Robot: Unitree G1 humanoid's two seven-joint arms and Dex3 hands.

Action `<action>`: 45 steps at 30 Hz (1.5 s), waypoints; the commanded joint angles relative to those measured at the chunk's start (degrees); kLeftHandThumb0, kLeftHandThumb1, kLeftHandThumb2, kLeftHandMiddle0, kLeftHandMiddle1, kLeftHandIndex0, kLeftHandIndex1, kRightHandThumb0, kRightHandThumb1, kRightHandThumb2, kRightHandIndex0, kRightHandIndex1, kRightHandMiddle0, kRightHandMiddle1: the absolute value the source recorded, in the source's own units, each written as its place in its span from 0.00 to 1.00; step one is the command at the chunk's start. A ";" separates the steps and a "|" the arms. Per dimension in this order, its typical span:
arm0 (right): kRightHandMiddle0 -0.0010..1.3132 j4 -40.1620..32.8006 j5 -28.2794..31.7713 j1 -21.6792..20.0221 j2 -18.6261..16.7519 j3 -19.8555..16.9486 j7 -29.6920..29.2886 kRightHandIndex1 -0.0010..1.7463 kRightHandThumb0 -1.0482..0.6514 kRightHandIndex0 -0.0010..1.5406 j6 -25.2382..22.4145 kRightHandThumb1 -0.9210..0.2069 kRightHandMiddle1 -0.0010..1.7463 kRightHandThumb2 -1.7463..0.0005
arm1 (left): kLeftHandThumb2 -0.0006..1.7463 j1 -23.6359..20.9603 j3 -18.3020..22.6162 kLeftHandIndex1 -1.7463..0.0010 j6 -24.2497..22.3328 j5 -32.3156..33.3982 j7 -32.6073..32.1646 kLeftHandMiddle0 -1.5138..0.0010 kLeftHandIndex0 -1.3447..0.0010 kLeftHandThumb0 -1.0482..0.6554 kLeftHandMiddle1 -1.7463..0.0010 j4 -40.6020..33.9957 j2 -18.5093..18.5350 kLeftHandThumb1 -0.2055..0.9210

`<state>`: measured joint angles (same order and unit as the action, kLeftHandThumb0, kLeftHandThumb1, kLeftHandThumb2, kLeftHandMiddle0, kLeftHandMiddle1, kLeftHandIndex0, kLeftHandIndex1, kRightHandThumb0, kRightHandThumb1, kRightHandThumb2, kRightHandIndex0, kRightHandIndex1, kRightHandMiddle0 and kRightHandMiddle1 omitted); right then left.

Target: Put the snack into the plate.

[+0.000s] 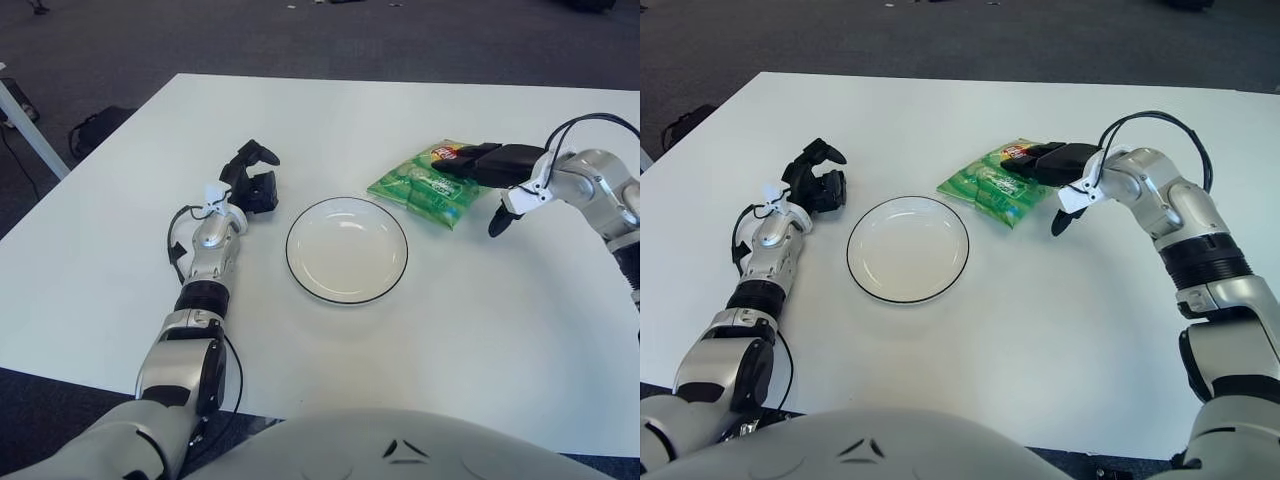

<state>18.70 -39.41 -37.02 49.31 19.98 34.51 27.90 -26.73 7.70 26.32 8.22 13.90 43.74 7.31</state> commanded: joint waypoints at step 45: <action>0.00 5.16 -4.58 -6.03 -3.27 0.76 -9.68 0.00 0.01 0.00 -1.53 0.07 0.00 0.89 | 0.70 7.13 -0.81 0.00 2.09 -1.17 1.85 0.20 0.59 0.35 0.00 4.45 -0.71 0.53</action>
<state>23.45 -44.20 -41.78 46.37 20.86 24.29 27.00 -26.72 7.45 27.45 8.33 15.48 43.61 7.42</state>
